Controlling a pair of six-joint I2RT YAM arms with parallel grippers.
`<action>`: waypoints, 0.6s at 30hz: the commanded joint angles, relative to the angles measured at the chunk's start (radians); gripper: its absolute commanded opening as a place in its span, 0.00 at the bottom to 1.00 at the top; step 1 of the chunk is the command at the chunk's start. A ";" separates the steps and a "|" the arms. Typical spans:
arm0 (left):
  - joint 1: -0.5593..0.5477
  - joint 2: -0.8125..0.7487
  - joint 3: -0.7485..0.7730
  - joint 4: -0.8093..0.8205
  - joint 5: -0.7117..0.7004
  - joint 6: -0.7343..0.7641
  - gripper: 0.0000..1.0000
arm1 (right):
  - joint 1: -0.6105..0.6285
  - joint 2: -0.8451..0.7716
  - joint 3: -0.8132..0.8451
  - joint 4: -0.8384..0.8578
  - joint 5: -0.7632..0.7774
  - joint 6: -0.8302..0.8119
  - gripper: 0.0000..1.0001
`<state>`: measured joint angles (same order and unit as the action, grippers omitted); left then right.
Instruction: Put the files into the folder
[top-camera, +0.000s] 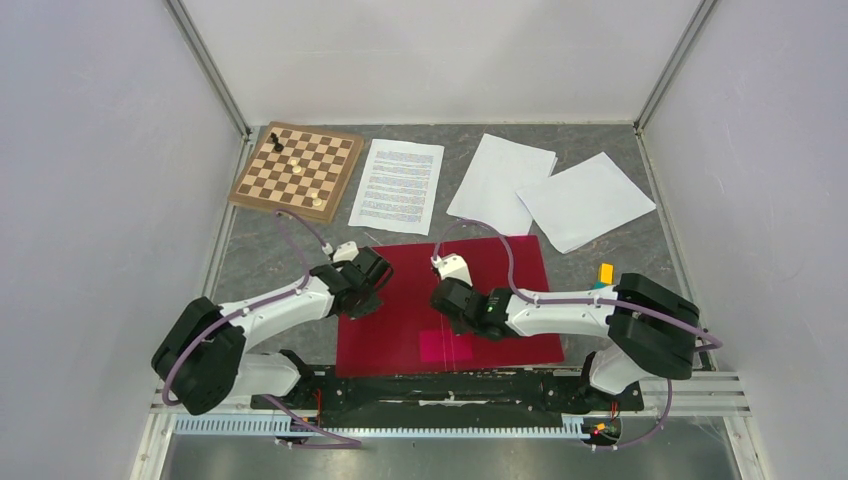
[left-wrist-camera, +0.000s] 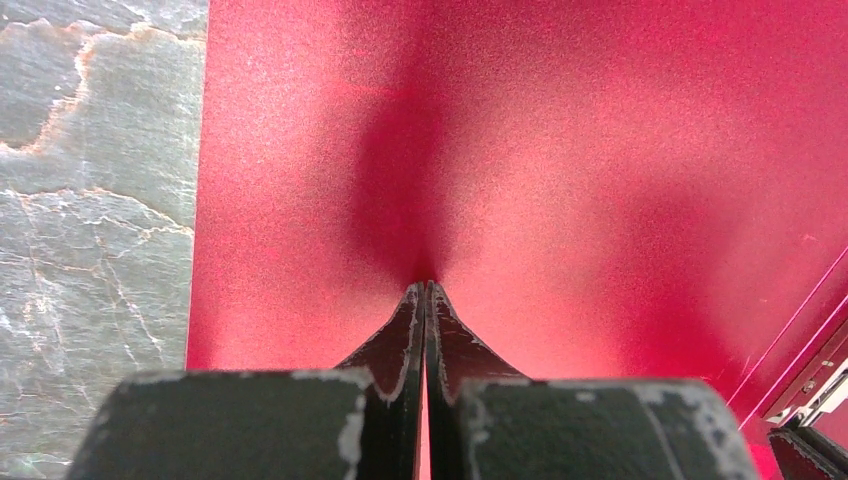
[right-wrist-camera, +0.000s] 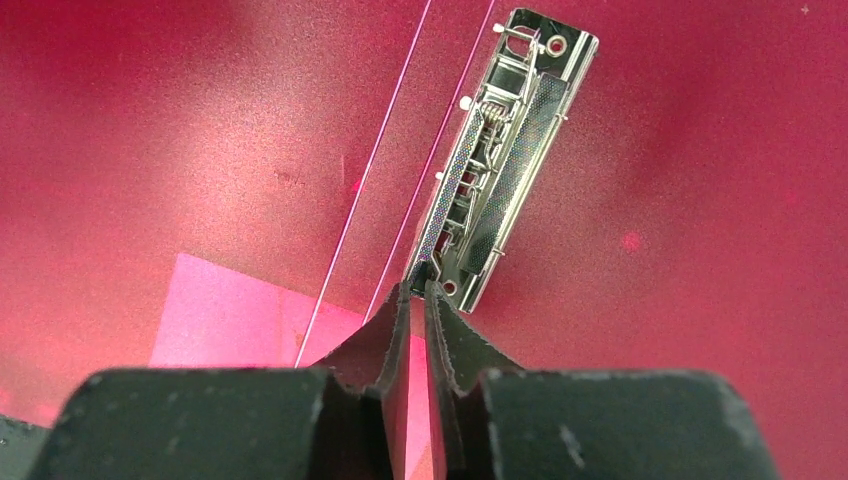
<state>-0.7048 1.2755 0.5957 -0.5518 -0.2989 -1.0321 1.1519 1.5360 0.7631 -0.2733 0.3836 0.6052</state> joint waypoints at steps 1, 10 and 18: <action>-0.004 0.049 -0.009 -0.048 -0.047 -0.034 0.02 | -0.003 0.068 -0.027 -0.106 0.055 0.020 0.08; 0.002 0.077 0.007 -0.066 -0.059 -0.022 0.02 | -0.002 0.044 -0.055 -0.149 0.108 0.049 0.07; 0.007 0.088 0.014 -0.073 -0.058 -0.006 0.02 | -0.003 0.010 -0.050 -0.143 0.114 0.055 0.07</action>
<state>-0.7036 1.3285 0.6380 -0.5709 -0.3176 -1.0321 1.1545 1.5452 0.7506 -0.2989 0.4736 0.6495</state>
